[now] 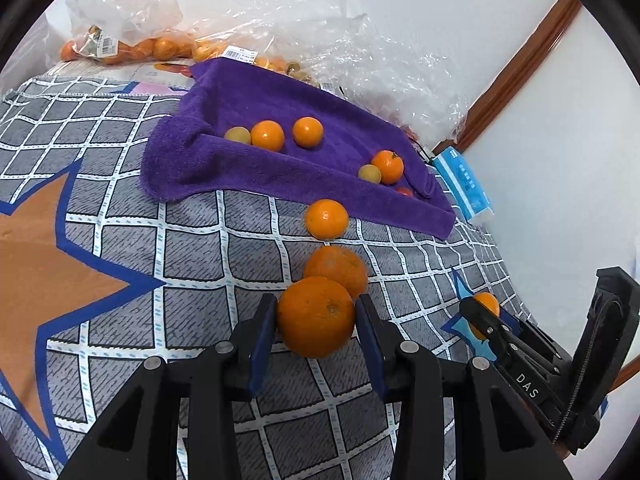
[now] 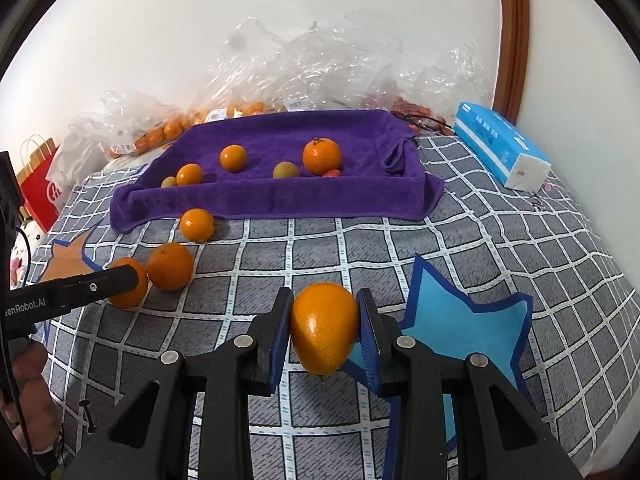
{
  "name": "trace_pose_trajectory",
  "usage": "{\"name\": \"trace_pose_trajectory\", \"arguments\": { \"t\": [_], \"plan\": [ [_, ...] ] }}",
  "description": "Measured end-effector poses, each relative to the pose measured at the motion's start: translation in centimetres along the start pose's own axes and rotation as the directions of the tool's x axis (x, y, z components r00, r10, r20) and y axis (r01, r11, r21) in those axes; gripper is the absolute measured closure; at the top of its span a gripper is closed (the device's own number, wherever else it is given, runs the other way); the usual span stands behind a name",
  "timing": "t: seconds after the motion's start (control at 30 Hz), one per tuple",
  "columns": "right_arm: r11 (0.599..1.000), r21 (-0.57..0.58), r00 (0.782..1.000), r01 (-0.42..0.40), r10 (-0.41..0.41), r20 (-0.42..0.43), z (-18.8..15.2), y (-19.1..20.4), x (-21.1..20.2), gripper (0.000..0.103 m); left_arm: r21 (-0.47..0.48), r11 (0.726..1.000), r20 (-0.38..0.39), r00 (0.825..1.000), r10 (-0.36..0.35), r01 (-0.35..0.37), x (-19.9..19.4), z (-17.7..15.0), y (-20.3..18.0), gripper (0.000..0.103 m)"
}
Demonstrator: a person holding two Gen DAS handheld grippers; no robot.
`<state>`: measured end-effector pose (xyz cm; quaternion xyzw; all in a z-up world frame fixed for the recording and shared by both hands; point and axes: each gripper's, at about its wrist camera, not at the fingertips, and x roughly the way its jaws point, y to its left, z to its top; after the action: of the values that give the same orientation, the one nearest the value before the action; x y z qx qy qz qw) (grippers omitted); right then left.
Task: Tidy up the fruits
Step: 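Grasp a large orange in the row with the left tool while the right tool holds the oval orange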
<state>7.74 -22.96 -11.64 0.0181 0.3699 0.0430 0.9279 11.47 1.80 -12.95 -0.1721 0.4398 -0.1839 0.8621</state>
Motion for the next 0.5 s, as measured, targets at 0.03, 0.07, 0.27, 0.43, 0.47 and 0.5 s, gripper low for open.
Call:
{"name": "trace_pose_trajectory", "arguments": {
  "t": [0.03, 0.07, 0.27, 0.43, 0.47, 0.5],
  "plan": [
    [1.0, -0.001, 1.0, -0.001, 0.001, 0.0, 0.0, 0.1, 0.0, 0.071, -0.002, 1.0, 0.003, 1.0, -0.005, 0.005, -0.2, 0.0, 0.1, 0.065],
    [1.0, 0.0, 1.0, -0.002, 0.002, -0.002, 0.1, 0.1, 0.0, 0.071, -0.005, 1.0, 0.009, 1.0, -0.008, 0.008, -0.4, 0.1, 0.1, 0.065],
    [1.0, -0.001, 1.0, -0.007, 0.007, 0.002, 0.2, 0.4, -0.4, 0.071, -0.019, 1.0, 0.035, 0.999, -0.014, 0.015, -1.6, 0.3, 0.3, 0.065],
    [1.0, -0.005, 1.0, -0.003, 0.003, 0.014, 0.6, 0.7, -0.8, 0.071, -0.018, 1.0, 0.055, 0.998, -0.015, 0.016, -2.4, 0.7, 0.3, 0.065],
    [1.0, -0.005, 1.0, -0.002, 0.002, 0.017, 0.7, 0.8, -1.0, 0.071, -0.022, 1.0, 0.058, 0.998, -0.021, 0.022, -2.6, 0.8, 0.3, 0.065],
    [1.0, -0.005, 1.0, -0.003, 0.003, 0.02, 0.8, 0.8, -1.1, 0.071, -0.024, 0.999, 0.061, 0.998, -0.023, 0.025, -2.7, 0.9, 0.3, 0.065]
  ]
}}
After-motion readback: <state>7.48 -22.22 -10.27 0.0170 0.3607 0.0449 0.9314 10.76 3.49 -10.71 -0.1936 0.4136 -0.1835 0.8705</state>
